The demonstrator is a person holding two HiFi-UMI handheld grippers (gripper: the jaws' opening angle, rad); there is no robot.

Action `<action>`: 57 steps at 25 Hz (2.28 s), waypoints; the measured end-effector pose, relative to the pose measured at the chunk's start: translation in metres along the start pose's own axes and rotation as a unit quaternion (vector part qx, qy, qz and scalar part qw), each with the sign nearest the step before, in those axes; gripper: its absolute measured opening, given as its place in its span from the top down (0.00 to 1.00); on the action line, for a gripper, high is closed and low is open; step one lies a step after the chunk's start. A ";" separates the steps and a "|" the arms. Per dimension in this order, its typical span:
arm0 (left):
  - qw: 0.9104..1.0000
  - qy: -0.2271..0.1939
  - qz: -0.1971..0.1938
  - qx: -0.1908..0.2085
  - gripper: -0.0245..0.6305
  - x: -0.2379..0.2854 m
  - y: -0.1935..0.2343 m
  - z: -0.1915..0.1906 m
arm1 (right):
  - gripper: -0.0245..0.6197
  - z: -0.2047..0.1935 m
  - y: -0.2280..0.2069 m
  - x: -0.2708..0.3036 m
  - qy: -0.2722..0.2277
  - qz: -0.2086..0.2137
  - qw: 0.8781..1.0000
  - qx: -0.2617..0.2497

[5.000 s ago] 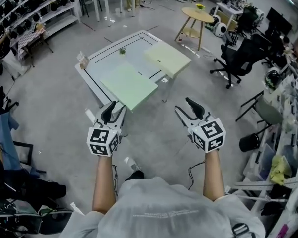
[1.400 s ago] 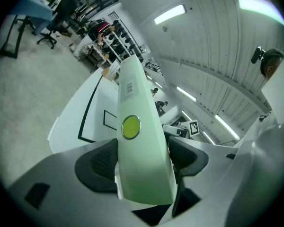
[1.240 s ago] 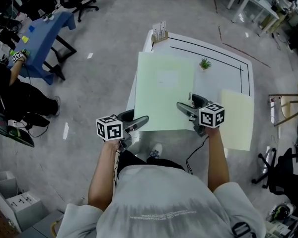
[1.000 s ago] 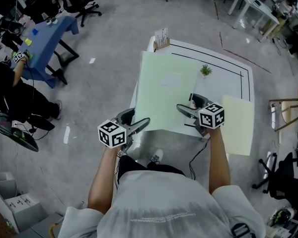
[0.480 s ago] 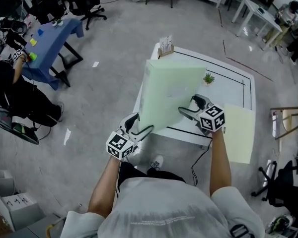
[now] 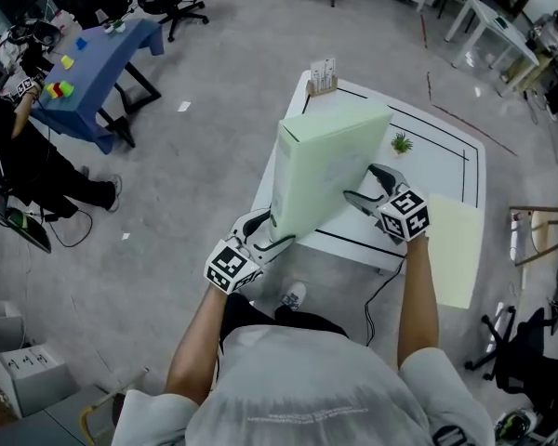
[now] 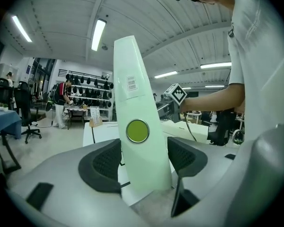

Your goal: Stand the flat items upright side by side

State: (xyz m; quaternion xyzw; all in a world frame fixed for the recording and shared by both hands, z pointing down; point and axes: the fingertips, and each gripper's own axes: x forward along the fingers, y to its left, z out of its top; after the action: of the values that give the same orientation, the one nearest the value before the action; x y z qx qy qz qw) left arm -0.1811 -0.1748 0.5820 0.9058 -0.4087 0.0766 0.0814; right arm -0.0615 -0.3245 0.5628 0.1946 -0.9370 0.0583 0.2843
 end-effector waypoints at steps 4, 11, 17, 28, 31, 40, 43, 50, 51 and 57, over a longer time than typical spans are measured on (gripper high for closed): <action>1.000 0.009 -0.008 0.016 0.48 -0.003 -0.004 -0.006 | 0.36 0.001 0.004 -0.001 0.001 -0.001 1.000 -0.014; 0.991 0.096 -0.061 0.077 0.52 0.008 -0.033 -0.051 | 0.36 -0.017 0.004 0.009 0.049 -0.013 0.998 -0.043; 0.991 0.086 -0.071 0.078 0.59 0.017 -0.038 -0.050 | 0.37 -0.018 0.007 0.022 0.060 -0.010 0.997 -0.046; 0.992 0.096 -0.061 0.060 0.71 0.030 -0.021 -0.054 | 0.39 -0.005 -0.006 0.052 0.054 -0.013 0.998 -0.036; 0.992 0.097 -0.053 0.053 0.69 0.034 -0.016 -0.054 | 0.39 -0.001 -0.011 0.057 0.063 -0.015 0.997 -0.046; 0.994 0.096 -0.033 0.041 0.67 0.047 -0.010 -0.037 | 0.39 -0.016 -0.007 0.056 0.094 -0.026 0.993 -0.066; 0.994 0.105 -0.018 0.030 0.67 0.044 -0.013 -0.035 | 0.39 -0.017 -0.001 0.044 0.076 -0.027 0.995 -0.057; 0.993 0.105 0.055 -0.015 0.67 0.011 -0.017 -0.025 | 0.40 -0.006 0.019 -0.006 -0.026 -0.042 0.999 0.008; 0.992 0.097 0.071 -0.029 0.67 0.005 -0.013 -0.020 | 0.40 -0.004 0.021 -0.016 -0.040 -0.047 0.998 0.015; 0.988 0.059 0.119 -0.073 0.67 -0.021 -0.036 0.008 | 0.42 -0.007 0.037 -0.097 -0.086 -0.082 0.993 0.025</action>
State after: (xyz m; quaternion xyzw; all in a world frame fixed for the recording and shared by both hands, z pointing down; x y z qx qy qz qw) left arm -0.1669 -0.1376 0.5664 0.8362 -0.5127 0.1083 0.1617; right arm 0.0014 -0.2564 0.5152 0.2820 -0.9371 0.0417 0.2012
